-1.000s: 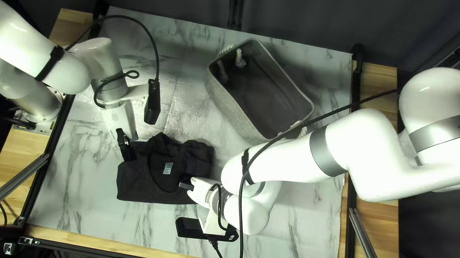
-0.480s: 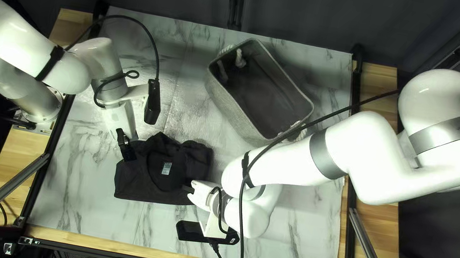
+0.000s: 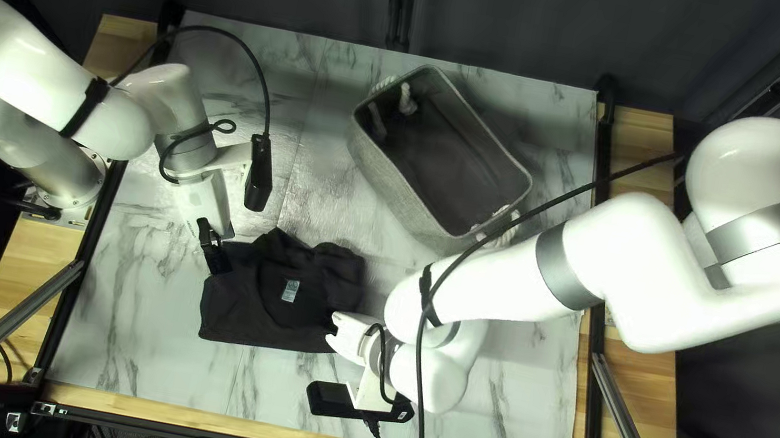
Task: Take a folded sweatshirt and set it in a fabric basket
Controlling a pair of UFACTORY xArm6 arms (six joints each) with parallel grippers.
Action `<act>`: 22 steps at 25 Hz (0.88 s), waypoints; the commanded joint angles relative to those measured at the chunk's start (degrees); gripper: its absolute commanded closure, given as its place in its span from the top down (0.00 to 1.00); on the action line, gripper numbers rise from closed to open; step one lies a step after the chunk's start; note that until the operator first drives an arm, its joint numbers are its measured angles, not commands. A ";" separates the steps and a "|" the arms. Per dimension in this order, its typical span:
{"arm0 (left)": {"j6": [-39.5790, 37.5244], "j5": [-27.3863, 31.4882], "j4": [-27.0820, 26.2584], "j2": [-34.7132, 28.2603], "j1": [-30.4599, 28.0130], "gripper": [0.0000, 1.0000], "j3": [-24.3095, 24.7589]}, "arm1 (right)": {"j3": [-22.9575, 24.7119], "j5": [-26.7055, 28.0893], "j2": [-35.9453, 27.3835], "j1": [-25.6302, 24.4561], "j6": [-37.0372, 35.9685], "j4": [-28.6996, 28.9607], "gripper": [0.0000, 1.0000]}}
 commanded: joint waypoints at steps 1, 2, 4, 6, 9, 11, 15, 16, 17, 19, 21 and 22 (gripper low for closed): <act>0.00 0.00 0.00 0.00 0.00 1.00 0.00 | -0.17 0.34 0.15 0.26 -0.22 0.24 0.00; 0.00 0.00 0.00 0.00 0.00 1.00 0.00 | -0.09 0.41 0.07 0.32 -0.17 0.21 0.00; 0.00 0.00 0.00 0.00 0.00 1.00 0.00 | 0.17 0.76 -0.29 0.62 -0.14 0.32 0.00; 0.00 0.00 0.00 0.00 0.00 1.00 0.00 | 0.46 1.00 -0.61 0.83 0.02 0.26 0.00; 0.00 0.00 0.00 0.00 0.00 1.00 0.00 | 0.80 1.32 -1.03 1.02 0.10 0.18 0.00; 0.02 0.03 -0.56 -0.28 -0.24 1.00 0.29 | 0.97 1.50 -1.21 1.13 0.23 0.05 0.00; -0.61 -6.43 -5.30 1.85 -5.08 1.00 -0.78 | 1.25 2.07 -1.60 1.49 0.30 0.12 0.00; -0.39 -8.28 -7.06 2.38 -6.39 1.00 -0.65 | 1.31 2.24 -1.74 1.59 0.30 0.13 0.00; -0.43 -9.33 -7.97 2.40 -7.11 1.00 -0.34 | 1.33 2.35 -1.80 1.65 0.30 0.14 0.00; -0.31 -11.92 -10.52 2.37 -8.79 1.00 0.54 | 1.21 2.55 -1.72 1.76 0.26 0.18 0.00; 2.23 -13.76 -15.39 4.24 -9.86 1.00 0.51 | 1.20 2.80 -1.91 1.88 -0.10 0.47 0.00; 2.86 -13.90 -16.33 4.88 -9.84 1.00 0.34 | 1.27 2.89 -2.02 1.93 -0.16 0.51 0.00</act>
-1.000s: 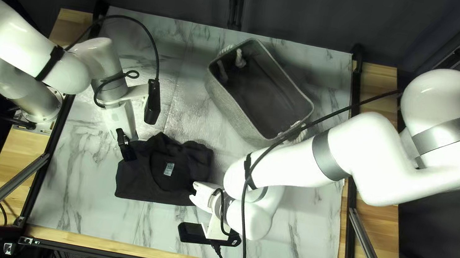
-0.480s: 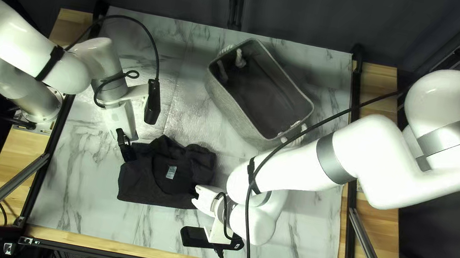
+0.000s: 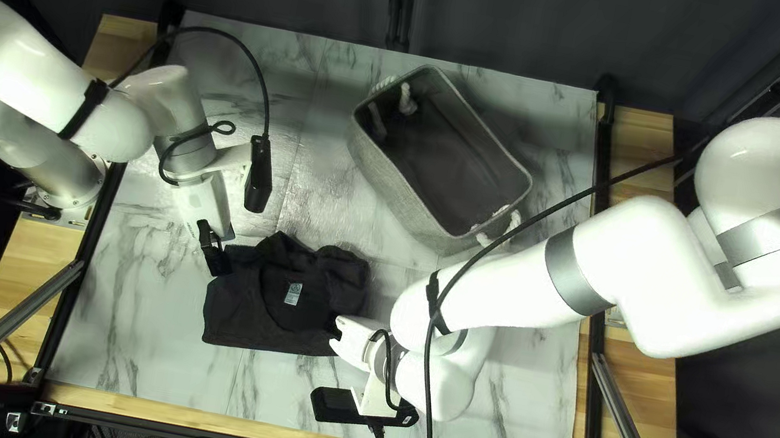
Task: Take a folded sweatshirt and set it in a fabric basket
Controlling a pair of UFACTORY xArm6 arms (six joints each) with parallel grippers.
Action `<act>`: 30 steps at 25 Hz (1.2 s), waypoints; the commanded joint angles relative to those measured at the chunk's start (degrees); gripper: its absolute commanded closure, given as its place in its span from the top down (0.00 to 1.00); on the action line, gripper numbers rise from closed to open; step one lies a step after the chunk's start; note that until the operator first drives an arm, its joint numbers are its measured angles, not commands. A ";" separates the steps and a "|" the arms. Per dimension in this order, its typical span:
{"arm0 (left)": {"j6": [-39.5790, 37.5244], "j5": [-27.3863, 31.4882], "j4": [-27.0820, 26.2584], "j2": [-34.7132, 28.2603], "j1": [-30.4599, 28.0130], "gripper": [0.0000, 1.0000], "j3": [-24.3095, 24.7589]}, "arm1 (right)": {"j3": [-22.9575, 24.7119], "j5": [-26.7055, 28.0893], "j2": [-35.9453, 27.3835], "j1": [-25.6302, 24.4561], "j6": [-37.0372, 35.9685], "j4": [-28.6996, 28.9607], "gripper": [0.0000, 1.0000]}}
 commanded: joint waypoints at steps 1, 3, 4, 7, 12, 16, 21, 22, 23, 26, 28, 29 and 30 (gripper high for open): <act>3.50 -3.01 -7.12 3.13 -1.46 1.00 -0.05 | 0.24 0.46 -0.46 0.24 -0.33 0.23 0.00; 3.91 -3.08 -7.79 3.57 -1.18 1.00 -0.02 | 0.32 0.57 -0.58 0.25 -0.30 0.14 0.00; 4.91 -3.31 -9.11 3.76 -1.15 1.00 0.33 | 0.23 0.61 -0.52 0.24 -0.36 0.16 0.00; 7.60 -3.64 -12.69 4.44 -1.52 1.00 0.73 | 0.04 0.55 -0.31 0.16 -0.57 0.26 0.00; 9.10 -4.87 -16.75 3.44 -3.24 1.00 2.22 | -0.18 0.63 -0.21 0.10 -0.87 0.52 0.00; 11.01 -5.07 -20.10 4.25 -4.11 1.00 1.96 | -0.40 0.75 -0.11 0.09 -1.09 0.74 0.00; 11.23 -4.72 -21.42 3.93 -4.28 1.00 2.27 | -0.47 0.91 -0.06 0.12 -1.07 0.75 0.00; 11.24 -4.53 -21.46 4.06 -4.21 1.00 2.18 | -0.55 0.90 -0.01 0.10 -1.21 0.85 0.00; 11.33 -4.40 -21.52 4.22 -4.15 1.00 2.07 | -0.55 0.91 -0.02 0.10 -1.28 0.91 0.00; 10.50 -3.40 -20.20 3.85 -3.54 1.00 2.08 | -0.48 0.94 -0.13 0.08 -1.31 0.90 0.00; 10.01 -2.70 -18.35 3.77 -2.73 1.00 1.84 | -0.56 0.95 -0.08 0.06 -1.38 0.93 0.00; 9.94 -2.55 -17.55 3.78 -2.49 1.00 1.71 | -0.62 0.95 -0.05 0.05 -1.43 0.95 0.00; 9.76 -2.45 -16.86 3.72 -2.39 1.00 1.62 | -0.60 0.94 -0.06 0.05 -1.43 0.96 0.00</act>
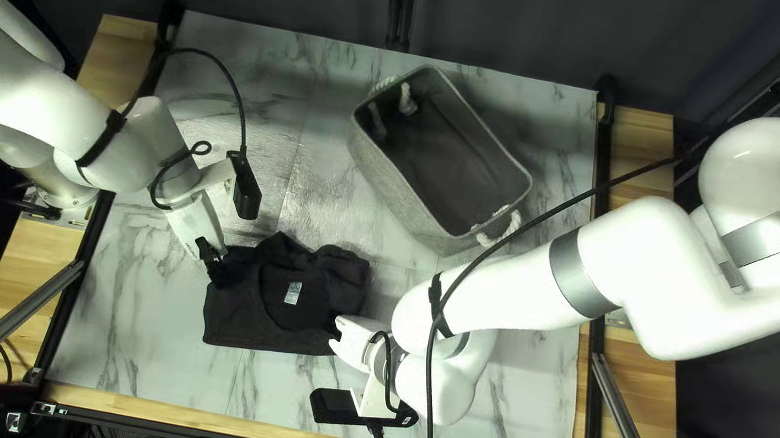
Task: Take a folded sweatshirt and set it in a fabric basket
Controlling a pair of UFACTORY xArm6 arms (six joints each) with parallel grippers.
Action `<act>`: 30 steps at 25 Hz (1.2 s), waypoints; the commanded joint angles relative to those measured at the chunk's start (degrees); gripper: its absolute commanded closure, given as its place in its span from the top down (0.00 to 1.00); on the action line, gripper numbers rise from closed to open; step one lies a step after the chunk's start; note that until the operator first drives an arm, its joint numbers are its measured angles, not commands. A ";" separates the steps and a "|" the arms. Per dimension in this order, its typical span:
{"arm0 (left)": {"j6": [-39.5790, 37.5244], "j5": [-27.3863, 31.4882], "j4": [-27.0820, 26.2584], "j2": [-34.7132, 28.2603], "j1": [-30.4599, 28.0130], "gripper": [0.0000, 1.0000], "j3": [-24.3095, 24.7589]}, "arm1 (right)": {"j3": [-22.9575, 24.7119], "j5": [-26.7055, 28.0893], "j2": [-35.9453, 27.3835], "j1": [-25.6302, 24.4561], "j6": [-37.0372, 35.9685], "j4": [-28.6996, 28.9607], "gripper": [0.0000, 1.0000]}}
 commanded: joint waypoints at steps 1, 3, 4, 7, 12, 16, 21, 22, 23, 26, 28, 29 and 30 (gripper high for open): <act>-0.98 1.48 4.41 -0.88 1.41 1.00 -0.26 | -0.01 0.00 -0.04 -0.02 -0.10 0.04 0.00; -1.05 1.55 4.77 -1.06 1.48 1.00 -0.23 | 0.07 -0.03 -0.12 -0.06 -0.04 -0.06 0.00; -1.05 1.55 4.77 -1.06 1.48 1.00 -0.23 | 0.04 -0.06 -0.09 -0.09 -0.05 -0.07 0.00; -1.05 1.55 4.77 -1.06 1.48 1.00 -0.23 | -0.05 -0.12 0.00 -0.14 -0.12 -0.03 0.00; -1.05 1.55 4.77 -1.06 1.48 1.00 -0.23 | -0.03 -0.27 0.01 -0.27 0.21 -0.40 0.00; -1.05 1.55 4.77 -1.06 1.48 1.00 -0.23 | -0.56 -0.32 0.37 -0.32 -0.38 0.04 0.00; -2.27 2.74 6.99 -0.60 2.68 1.00 -0.30 | -0.51 -0.25 0.25 -0.35 -0.40 0.02 0.00; -2.59 2.78 7.41 -0.43 2.88 1.00 -0.43 | -0.49 -0.29 0.23 -0.39 -0.40 -0.01 0.00; -3.24 2.56 7.94 -0.37 2.91 1.00 -0.46 | -0.46 -0.32 0.22 -0.43 -0.39 -0.04 0.00; -3.70 2.48 8.74 0.58 3.42 1.00 -1.00 | -0.34 -0.38 0.18 -0.48 -0.27 -0.13 0.00; -3.72 2.42 8.94 1.78 3.65 1.00 -1.75 | -0.37 -0.38 0.23 -0.48 -0.29 -0.06 0.00; -2.99 2.17 8.32 3.18 3.73 1.00 -2.39 | -0.36 -0.32 0.19 -0.44 -0.32 0.01 0.00; -2.75 2.11 8.17 3.57 3.73 1.00 -2.55 | -0.35 -0.28 0.16 -0.41 -0.34 0.05 0.00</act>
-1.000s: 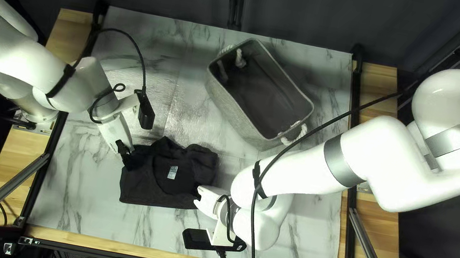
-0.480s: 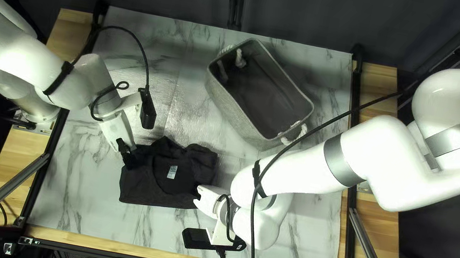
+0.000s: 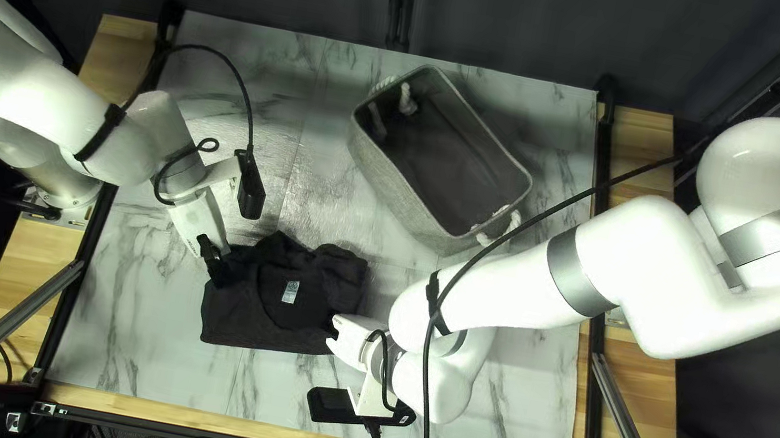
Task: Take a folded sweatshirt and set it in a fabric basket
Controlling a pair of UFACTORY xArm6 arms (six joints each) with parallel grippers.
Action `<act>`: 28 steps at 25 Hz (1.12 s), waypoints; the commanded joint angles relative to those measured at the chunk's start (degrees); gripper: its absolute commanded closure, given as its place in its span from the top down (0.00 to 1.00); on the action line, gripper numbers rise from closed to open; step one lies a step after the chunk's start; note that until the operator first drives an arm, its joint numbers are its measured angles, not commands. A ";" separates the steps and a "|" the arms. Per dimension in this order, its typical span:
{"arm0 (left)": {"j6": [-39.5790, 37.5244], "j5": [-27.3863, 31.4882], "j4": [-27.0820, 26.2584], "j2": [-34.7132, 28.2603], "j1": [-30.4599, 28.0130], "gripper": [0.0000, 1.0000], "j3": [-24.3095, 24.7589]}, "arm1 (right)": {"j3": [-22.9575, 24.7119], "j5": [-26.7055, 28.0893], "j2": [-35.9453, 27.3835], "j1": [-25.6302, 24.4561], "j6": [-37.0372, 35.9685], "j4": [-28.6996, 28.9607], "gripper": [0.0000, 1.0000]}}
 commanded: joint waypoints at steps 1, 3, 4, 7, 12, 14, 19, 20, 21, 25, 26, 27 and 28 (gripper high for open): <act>1.05 -0.36 -0.46 2.42 0.25 1.00 -1.17 | 0.08 0.15 -0.09 0.13 0.00 0.14 0.00; 1.58 -0.54 -1.03 2.99 -0.08 1.00 -1.30 | 0.13 0.21 -0.13 0.17 0.06 0.11 0.00; 1.52 -0.68 -1.15 3.12 -0.36 1.00 -1.31 | 0.13 0.23 -0.14 0.18 0.07 0.12 0.00; 0.33 -1.01 -0.14 2.56 -1.25 1.00 -1.07 | 0.19 0.31 -0.16 0.23 0.12 0.13 0.00; 0.78 -0.69 -0.08 3.66 -1.44 1.00 -1.82 | 0.16 0.41 -0.14 0.29 0.09 0.22 0.00; 2.90 -0.56 -1.87 4.68 -1.23 1.00 -2.00 | 0.22 0.47 -0.18 0.34 0.12 0.22 0.00; 3.81 -0.38 -2.65 5.32 -1.28 1.00 -2.10 | 0.19 0.46 -0.11 0.33 0.13 0.18 0.00; 3.70 -0.43 -2.63 5.40 -1.38 1.00 -2.16 | 0.22 0.44 -0.10 0.32 0.18 0.14 0.00; 3.57 -0.53 -2.70 5.54 -1.62 1.00 -2.28 | 0.20 0.43 -0.06 0.30 0.18 0.14 0.00; 4.54 -0.83 -4.24 7.06 -2.47 1.00 -3.23 | 0.20 0.44 -0.04 0.35 0.24 0.14 0.00; 4.76 -0.96 -4.70 7.57 -2.76 1.00 -3.62 | 0.18 0.44 -0.01 0.34 0.24 0.14 0.00; 4.87 -1.06 -4.98 8.02 -2.96 1.00 -3.97 | 0.15 0.44 0.01 0.34 0.24 0.15 0.00; 5.30 -1.23 -5.66 8.51 -3.17 1.00 -4.27 | 0.12 0.45 0.03 0.34 0.22 0.18 0.00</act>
